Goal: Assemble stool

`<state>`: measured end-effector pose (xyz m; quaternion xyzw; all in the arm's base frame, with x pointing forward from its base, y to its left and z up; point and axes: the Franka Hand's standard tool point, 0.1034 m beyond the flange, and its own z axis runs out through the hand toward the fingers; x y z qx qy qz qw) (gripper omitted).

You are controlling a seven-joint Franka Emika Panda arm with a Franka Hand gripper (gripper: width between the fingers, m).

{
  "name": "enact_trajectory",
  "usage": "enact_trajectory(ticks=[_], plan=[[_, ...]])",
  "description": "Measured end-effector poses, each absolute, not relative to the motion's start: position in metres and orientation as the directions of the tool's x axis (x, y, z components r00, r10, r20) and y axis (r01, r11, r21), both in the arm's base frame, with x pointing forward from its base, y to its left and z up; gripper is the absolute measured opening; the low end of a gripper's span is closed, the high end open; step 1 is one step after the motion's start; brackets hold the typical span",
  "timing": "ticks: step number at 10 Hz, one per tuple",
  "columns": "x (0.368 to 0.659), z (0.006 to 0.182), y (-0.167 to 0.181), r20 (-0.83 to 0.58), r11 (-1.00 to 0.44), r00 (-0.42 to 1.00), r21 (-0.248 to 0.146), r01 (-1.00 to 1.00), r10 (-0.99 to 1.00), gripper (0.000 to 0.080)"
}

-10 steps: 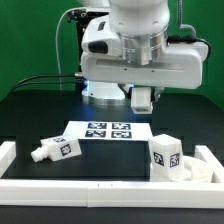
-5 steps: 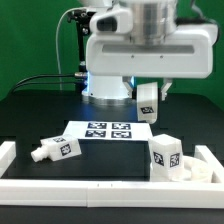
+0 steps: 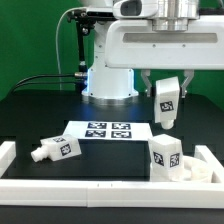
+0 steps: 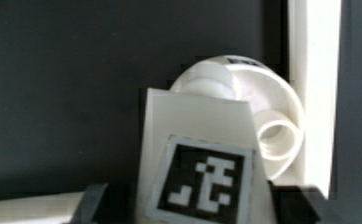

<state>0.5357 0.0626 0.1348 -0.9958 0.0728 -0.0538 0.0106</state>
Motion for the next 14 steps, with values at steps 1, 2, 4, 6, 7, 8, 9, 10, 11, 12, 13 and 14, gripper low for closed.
enact_trajectory(ticks=[1,2,4,6,7,8,9,10,11,12,13,14], plan=[[0.536,0.133,0.065,0.113,-0.991,0.984,-0.019,-0.134,-0.135,0.0323],[0.536,0.127,0.079,0.158,-0.999,0.987,0.035,-0.040,-0.034,0.0323],[0.547,0.125,0.087,0.158,-0.991,0.981,0.085,0.105,0.117,0.0323],[0.560,0.134,0.094,0.169,-0.980,0.968,0.105,0.168,0.184,0.0323],[0.559,0.133,0.094,0.167,-0.980,0.968,0.105,0.170,0.185,0.0323],[0.559,0.133,0.094,0.167,-0.980,0.968,0.105,0.170,0.186,0.0323],[0.560,0.134,0.096,0.187,-0.980,0.964,0.101,0.171,0.187,0.0323],[0.558,0.130,0.098,0.232,-0.978,0.951,0.095,0.187,0.205,0.0323],[0.557,0.128,0.097,0.239,-0.974,0.946,0.099,0.203,0.221,0.0323],[0.564,0.131,0.102,0.311,-0.967,0.916,0.103,0.233,0.254,0.0323],[0.563,0.126,0.104,0.403,-0.957,0.868,0.106,0.269,0.289,0.0323],[0.563,0.122,0.101,0.444,-0.947,0.838,0.120,0.297,0.319,0.0323]])
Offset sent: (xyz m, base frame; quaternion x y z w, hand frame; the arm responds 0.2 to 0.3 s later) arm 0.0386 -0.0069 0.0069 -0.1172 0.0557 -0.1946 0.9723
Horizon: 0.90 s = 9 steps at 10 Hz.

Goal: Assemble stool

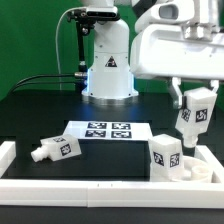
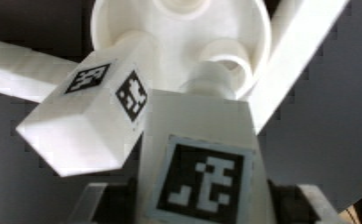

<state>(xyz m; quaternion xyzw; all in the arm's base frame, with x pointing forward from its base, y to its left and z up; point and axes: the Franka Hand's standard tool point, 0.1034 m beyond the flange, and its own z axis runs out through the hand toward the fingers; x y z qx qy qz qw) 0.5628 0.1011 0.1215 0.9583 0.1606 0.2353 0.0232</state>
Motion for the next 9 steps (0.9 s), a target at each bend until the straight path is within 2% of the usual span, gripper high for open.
enact_trajectory(ticks=[1,4,5,8,9], plan=[[0.569,0.124,0.105,0.517,-0.941,0.788,0.129,0.314,0.334,0.0323],[0.569,0.121,0.102,0.512,-0.943,0.793,0.133,0.306,0.330,0.0323],[0.568,0.117,0.109,0.510,-0.934,0.784,0.145,0.326,0.353,0.0323],[0.581,0.117,0.132,0.472,-0.877,0.740,0.225,0.425,0.480,0.0323],[0.581,0.117,0.131,0.472,-0.878,0.741,0.225,0.422,0.477,0.0323]])
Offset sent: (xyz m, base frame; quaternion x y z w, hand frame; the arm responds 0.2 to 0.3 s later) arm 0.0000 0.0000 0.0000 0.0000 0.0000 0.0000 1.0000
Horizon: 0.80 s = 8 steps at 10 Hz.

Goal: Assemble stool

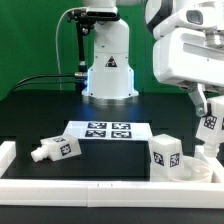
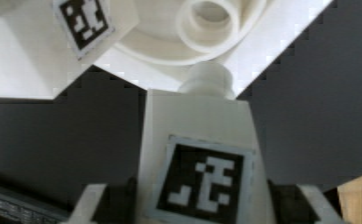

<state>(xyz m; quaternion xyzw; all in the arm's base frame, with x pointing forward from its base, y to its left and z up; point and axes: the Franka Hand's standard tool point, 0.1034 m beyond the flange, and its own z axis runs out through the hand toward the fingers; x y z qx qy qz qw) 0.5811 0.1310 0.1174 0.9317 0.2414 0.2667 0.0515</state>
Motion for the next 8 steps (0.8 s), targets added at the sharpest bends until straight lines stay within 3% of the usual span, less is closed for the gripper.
enact_trajectory(ticks=[3,8], plan=[[0.581,0.116,0.131,0.470,-0.878,0.742,0.225,0.423,0.478,0.0323],[0.577,0.098,0.127,0.453,-0.867,0.740,0.238,0.437,0.497,0.0323]])
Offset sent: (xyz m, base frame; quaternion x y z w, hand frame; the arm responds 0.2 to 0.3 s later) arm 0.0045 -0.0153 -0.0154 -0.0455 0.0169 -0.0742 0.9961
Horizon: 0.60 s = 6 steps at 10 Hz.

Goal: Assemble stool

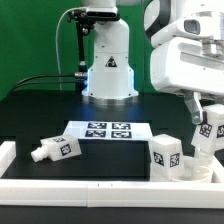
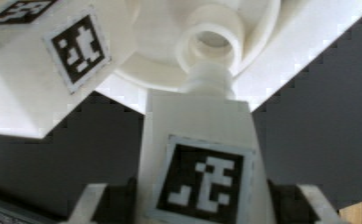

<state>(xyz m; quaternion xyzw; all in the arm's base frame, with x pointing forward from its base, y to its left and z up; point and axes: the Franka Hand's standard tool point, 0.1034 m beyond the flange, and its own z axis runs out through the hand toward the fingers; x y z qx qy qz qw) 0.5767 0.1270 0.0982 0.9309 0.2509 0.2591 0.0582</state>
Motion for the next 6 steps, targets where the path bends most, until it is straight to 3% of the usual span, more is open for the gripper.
enact_trajectory(ticks=[6], plan=[[0.5752,0.0874,0.1261,0.436,-0.864,0.747,0.239,0.442,0.502,0.0323]])
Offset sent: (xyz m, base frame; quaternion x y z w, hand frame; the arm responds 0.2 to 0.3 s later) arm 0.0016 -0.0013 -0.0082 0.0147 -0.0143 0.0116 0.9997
